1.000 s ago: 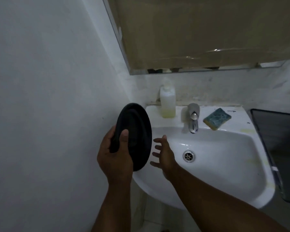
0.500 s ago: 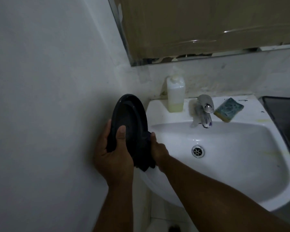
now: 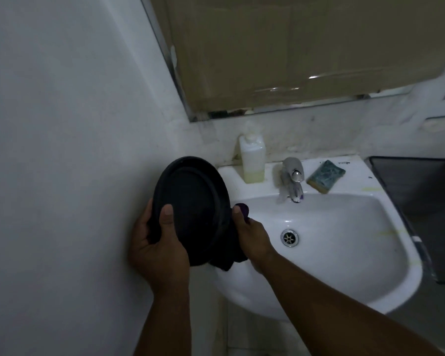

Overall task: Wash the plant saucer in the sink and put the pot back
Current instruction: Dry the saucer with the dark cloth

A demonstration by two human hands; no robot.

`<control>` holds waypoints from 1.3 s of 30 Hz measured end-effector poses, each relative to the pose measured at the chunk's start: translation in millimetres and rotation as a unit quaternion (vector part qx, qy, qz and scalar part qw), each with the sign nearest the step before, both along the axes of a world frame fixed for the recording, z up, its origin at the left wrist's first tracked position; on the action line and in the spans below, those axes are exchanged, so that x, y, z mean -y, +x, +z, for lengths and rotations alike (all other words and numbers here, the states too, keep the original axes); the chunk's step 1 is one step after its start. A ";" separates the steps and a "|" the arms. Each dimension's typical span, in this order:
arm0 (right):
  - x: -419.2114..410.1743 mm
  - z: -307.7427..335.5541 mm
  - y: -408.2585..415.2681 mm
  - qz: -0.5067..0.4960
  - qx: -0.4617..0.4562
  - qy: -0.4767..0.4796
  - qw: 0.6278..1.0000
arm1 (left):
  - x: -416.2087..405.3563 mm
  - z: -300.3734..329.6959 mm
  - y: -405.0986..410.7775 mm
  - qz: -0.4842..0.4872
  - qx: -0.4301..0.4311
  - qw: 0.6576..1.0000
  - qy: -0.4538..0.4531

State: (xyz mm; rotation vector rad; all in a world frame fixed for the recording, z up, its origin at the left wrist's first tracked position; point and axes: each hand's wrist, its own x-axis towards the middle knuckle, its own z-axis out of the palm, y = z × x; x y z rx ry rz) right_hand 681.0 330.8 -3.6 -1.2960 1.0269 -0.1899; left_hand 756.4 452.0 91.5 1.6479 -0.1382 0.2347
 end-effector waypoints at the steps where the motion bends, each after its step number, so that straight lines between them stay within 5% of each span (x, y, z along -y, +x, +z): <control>1: 2.4 8.1 -8.5 -0.008 0.005 -0.011 1.000 | -0.4 3.5 0.2 0.004 -0.008 1.000 -0.008; 14: 51.3 97.2 -129.6 -0.162 0.058 -0.079 0.982 | 52.4 59.9 -62.6 -0.111 -0.039 0.993 -0.021; 25: 148.4 171.4 -250.9 -0.211 0.064 -0.285 0.933 | 154.9 66.4 -172.4 -0.251 -0.130 0.959 -0.038; 34: 240.0 165.7 -299.8 -0.148 0.095 -0.269 0.947 | 270.0 39.5 -301.4 -0.329 -0.225 0.915 -0.062; 39: 272.6 126.7 -349.6 -0.003 -0.001 -0.340 0.940 | 306.0 35.3 -330.3 -0.305 -0.264 0.910 -0.094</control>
